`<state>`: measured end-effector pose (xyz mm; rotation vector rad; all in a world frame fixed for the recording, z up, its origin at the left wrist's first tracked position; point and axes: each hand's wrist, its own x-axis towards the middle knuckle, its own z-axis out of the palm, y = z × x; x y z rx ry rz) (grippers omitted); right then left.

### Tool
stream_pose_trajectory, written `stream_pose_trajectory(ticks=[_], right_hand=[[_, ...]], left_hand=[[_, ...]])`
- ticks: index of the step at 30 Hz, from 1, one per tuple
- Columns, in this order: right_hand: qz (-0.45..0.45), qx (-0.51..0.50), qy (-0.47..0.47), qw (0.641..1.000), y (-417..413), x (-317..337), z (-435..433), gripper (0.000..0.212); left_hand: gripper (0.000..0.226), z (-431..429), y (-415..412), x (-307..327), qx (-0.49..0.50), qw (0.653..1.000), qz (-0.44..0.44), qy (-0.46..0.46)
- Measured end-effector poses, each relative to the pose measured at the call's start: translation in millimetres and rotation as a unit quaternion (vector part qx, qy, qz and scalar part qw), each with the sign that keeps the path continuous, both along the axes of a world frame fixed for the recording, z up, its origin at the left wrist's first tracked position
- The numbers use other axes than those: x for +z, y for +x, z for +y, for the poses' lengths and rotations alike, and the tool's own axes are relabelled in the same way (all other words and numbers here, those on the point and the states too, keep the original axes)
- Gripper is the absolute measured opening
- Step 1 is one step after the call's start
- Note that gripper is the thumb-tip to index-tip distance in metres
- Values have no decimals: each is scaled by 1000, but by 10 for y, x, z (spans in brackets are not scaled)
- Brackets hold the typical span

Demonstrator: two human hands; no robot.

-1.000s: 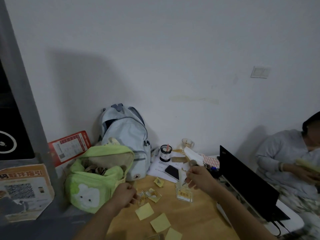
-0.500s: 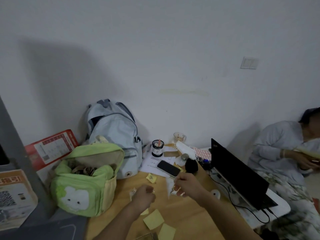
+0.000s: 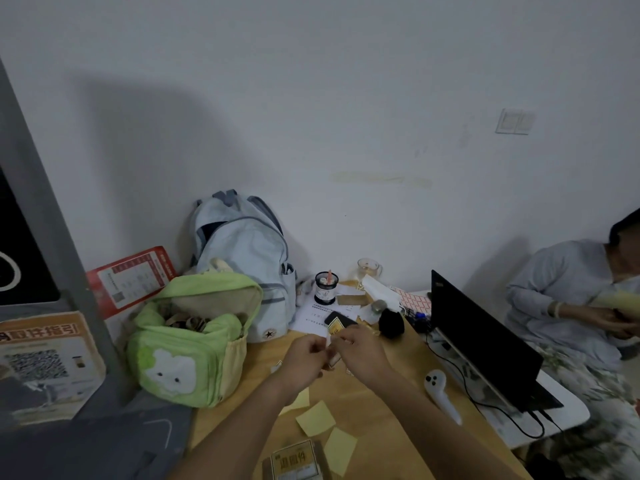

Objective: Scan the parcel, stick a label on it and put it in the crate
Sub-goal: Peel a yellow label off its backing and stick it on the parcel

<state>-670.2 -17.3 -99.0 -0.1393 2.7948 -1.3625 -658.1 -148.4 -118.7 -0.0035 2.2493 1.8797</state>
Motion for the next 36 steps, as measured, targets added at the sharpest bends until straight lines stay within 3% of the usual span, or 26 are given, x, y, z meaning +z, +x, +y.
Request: stream_pose_trajectory(ticks=[5,8,11,13,17,23,36], right_hand=[[7,-16,-62,998,47,-19,-57,35],[19,-47,-70,996,47,-9,-59,10],[2,-67,-91,994,53,-54,-92,22],[5,-78,-115,990,75,-62,-137,24],[-12,-89,-166,982,141,-106,-243,42],[-83,-95,-135,983,155,-360,-323,30],[-110,-91,-134,981,111,-632,-584,17]], left_hand=[[23,-123,103,12,40,999,-27,19],[22,-212,118,-31,67,997,-38,14],[20,-267,145,-55,97,994,-37,23],[8,-285,184,-57,140,988,-38,56],[12,-347,255,-130,217,969,-66,99],[16,-422,405,-293,234,957,-107,134],[23,-653,440,-458,272,948,-121,115]])
